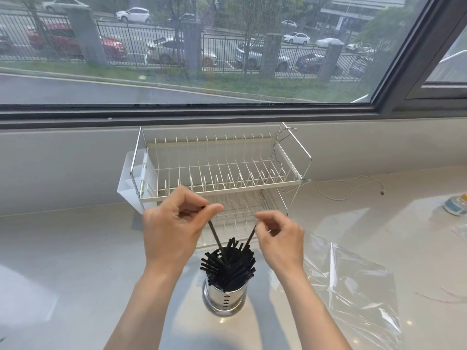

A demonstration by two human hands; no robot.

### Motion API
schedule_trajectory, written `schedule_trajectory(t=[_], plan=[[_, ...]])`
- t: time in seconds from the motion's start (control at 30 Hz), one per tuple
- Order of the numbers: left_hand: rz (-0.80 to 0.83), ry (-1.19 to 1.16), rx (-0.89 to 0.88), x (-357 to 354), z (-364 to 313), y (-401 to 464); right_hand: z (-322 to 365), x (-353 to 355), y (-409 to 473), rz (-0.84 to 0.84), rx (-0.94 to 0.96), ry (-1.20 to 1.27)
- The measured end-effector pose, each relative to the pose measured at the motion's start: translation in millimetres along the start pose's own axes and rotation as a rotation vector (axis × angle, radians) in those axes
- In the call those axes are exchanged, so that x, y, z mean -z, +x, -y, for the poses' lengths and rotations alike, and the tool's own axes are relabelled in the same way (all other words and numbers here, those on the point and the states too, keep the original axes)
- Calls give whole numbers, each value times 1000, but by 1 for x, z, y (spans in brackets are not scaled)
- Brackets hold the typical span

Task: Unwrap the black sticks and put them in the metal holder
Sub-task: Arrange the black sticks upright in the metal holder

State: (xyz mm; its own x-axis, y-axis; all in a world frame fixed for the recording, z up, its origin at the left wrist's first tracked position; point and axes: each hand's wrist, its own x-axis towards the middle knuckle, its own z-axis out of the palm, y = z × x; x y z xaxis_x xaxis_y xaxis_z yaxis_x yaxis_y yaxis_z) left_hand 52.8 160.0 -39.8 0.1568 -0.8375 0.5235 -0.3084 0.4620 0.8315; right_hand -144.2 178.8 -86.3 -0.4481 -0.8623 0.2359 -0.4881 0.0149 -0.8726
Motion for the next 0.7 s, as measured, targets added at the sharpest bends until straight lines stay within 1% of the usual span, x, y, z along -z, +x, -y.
schedule_trajectory(t=[0.07, 0.17, 0.27, 0.33, 0.37, 0.4, 0.47, 0.53, 0.6, 0.7], plan=[[83, 45, 39, -8, 13, -16, 10, 8, 8, -97, 27, 99], [189, 225, 86, -19, 37, -46, 23, 23, 19, -186, 11, 295], [265, 375, 79, -22, 52, -66, 30, 33, 23, -200, -77, 515], [263, 371, 23, -21, 53, -70, 31, 36, 22, -200, -200, 678], [236, 338, 25, -20, 51, -70, 31, 36, 22, -205, -279, 771], [200, 276, 65, -20, 47, -67, 30, 35, 21, -207, -365, 859], [126, 76, 171, -20, 35, -57, 27, 31, 18, -195, -520, 976], [62, -112, 219, -22, 20, -43, 25, 24, 14, -159, -628, 1045], [-15, -203, 181, -22, 6, -30, 21, 17, 8, -88, -706, 1036], [-95, -263, 128, -20, -9, -14, 14, 10, 1, 105, -777, 933]])
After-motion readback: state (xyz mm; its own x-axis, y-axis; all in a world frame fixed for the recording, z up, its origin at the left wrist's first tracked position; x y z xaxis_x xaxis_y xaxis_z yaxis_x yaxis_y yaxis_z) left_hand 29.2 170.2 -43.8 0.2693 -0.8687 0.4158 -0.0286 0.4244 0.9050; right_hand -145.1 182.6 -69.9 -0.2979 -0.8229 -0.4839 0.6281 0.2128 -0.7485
